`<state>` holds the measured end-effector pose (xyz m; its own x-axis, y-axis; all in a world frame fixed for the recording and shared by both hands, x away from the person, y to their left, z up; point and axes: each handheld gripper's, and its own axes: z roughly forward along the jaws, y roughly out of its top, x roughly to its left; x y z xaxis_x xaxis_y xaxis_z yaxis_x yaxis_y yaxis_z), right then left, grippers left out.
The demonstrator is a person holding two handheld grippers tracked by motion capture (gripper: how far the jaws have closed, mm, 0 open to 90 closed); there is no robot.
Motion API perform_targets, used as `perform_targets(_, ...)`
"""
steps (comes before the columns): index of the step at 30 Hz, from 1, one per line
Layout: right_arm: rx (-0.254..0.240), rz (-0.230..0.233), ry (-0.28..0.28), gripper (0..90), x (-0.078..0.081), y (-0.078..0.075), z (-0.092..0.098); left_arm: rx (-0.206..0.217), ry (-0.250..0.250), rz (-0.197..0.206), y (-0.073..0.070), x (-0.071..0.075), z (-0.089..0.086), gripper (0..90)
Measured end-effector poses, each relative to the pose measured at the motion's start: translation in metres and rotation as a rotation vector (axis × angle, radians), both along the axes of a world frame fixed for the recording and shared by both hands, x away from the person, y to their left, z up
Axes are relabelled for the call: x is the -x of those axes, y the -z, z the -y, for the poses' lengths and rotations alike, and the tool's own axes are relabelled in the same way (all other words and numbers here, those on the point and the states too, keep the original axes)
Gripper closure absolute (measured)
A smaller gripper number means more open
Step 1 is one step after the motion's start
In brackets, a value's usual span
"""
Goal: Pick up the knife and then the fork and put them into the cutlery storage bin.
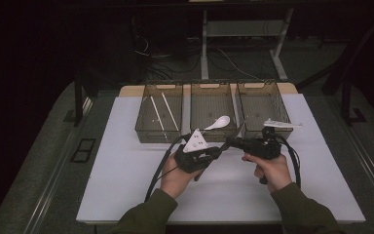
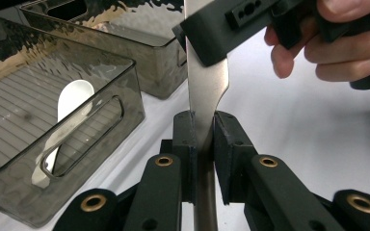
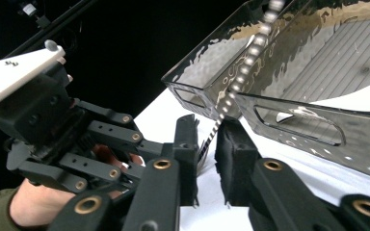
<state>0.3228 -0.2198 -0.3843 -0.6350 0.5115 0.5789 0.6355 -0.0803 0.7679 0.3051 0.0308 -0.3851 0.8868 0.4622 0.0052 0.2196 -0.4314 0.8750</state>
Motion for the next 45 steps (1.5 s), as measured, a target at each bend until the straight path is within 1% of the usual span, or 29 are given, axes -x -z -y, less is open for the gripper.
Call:
perform_targets(1, -0.002, 0.002, -0.002, 81.4, 0.000, 0.000, 0.000, 0.012, -0.008, -0.007, 0.001, -0.001, 0.001, 79.0)
perform_targets(2, -0.003, 0.011, -0.003, 86.8, 0.000, -0.001, -0.001, 0.007, -0.002, -0.004, 0.001, -0.002, 0.001, 79.0)
perform_targets(3, -0.011, 0.020, -0.010, 86.4, 0.001, -0.002, -0.002, 0.000, 0.003, -0.007, 0.002, -0.003, 0.002, 79.2)
perform_targets(4, 0.003, 0.026, -0.006, 86.7, 0.002, -0.003, -0.004, 0.016, -0.001, -0.017, 0.002, -0.004, 0.002, 79.2)
perform_targets(5, 0.014, 0.037, 0.001, 86.8, 0.002, -0.004, -0.004, 0.023, 0.001, -0.020, 0.002, -0.004, 0.002, 79.2)
perform_targets(8, 0.014, 0.045, 0.008, 88.1, 0.001, -0.005, -0.003, 0.045, 0.005, -0.019, 0.001, -0.004, 0.000, 79.1)
perform_targets(9, 0.008, 0.042, 0.006, 88.2, 0.001, -0.005, -0.002, 0.049, 0.007, -0.025, 0.000, -0.004, -0.001, 79.0)
perform_targets(10, 0.008, 0.042, 0.003, 88.2, 0.001, -0.006, -0.002, 0.047, 0.008, -0.020, -0.001, -0.003, -0.002, 79.3)
perform_targets(11, 0.020, 0.049, 0.008, 88.2, 0.001, -0.007, -0.002, 0.050, 0.017, -0.017, -0.002, -0.003, -0.005, 85.7)
perform_targets(13, 0.064, 0.072, 0.017, 88.2, 0.002, -0.009, -0.003, 0.054, 0.022, -0.029, -0.005, -0.003, -0.010, 80.7)
perform_targets(14, 0.060, 0.069, 0.016, 88.2, 0.001, -0.009, -0.001, 0.058, 0.022, -0.033, -0.005, -0.003, -0.012, 78.4)
perform_targets(17, 0.070, 0.078, 0.024, 88.3, 0.001, -0.011, 0.003, 0.069, 0.014, -0.041, -0.006, -0.002, -0.019, 76.1)
perform_targets(20, 0.066, 0.086, 0.037, 88.3, 0.000, -0.017, 0.008, 0.066, 0.012, -0.045, -0.006, 0.000, -0.027, 71.1)
perform_targets(21, 0.072, 0.091, 0.044, 88.3, -0.001, -0.020, 0.010, 0.070, 0.010, -0.047, -0.006, 0.001, -0.029, 69.7)
perform_targets(23, 0.083, 0.104, 0.070, 88.3, -0.002, -0.026, 0.016, 0.067, 0.011, -0.045, -0.006, 0.003, -0.037, 65.9)
perform_targets(26, 0.084, 0.120, 0.098, 88.3, -0.006, -0.036, 0.028, 0.062, 0.008, -0.044, -0.004, 0.005, -0.050, 61.1)
perform_targets(27, 0.077, 0.115, 0.109, 88.3, -0.006, -0.040, 0.032, 0.067, 0.006, -0.049, -0.003, 0.006, -0.054, 59.7)
perform_targets(29, 0.081, 0.127, 0.133, 88.3, -0.009, -0.048, 0.040, 0.067, -0.002, -0.055, -0.002, 0.008, -0.063, 57.1)
perform_targets(30, 0.079, 0.125, 0.145, 88.3, -0.010, -0.053, 0.044, 0.065, 0.000, -0.056, -0.001, 0.008, -0.068, 55.6)
perform_targets(31, 0.089, 0.141, 0.154, 88.3, -0.012, -0.057, 0.050, 0.067, -0.006, -0.061, 0.001, 0.009, -0.072, 53.7)
perform_targets(33, 0.083, 0.142, 0.183, 88.3, -0.017, -0.065, 0.059, 0.065, -0.012, -0.069, 0.003, 0.011, -0.080, 50.2)
perform_targets(35, 0.095, 0.157, 0.215, 88.3, -0.021, -0.073, 0.068, 0.061, -0.016, -0.074, 0.006, 0.013, -0.088, 46.5)
perform_targets(36, 0.098, 0.156, 0.228, 88.3, -0.022, -0.076, 0.072, 0.063, -0.021, -0.078, 0.007, 0.014, -0.091, 45.6)
perform_targets(39, 0.101, 0.163, 0.268, 88.3, -0.029, -0.084, 0.085, 0.066, -0.029, -0.086, 0.011, 0.017, -0.104, 41.4)
perform_targets(41, 0.124, 0.164, 0.290, 88.3, -0.033, -0.088, 0.092, 0.063, -0.038, -0.090, 0.013, 0.019, -0.111, 38.2)
perform_targets(45, 0.149, 0.168, 0.332, 88.3, -0.043, -0.089, 0.102, 0.053, -0.047, -0.082, 0.019, 0.023, -0.123, 32.7)
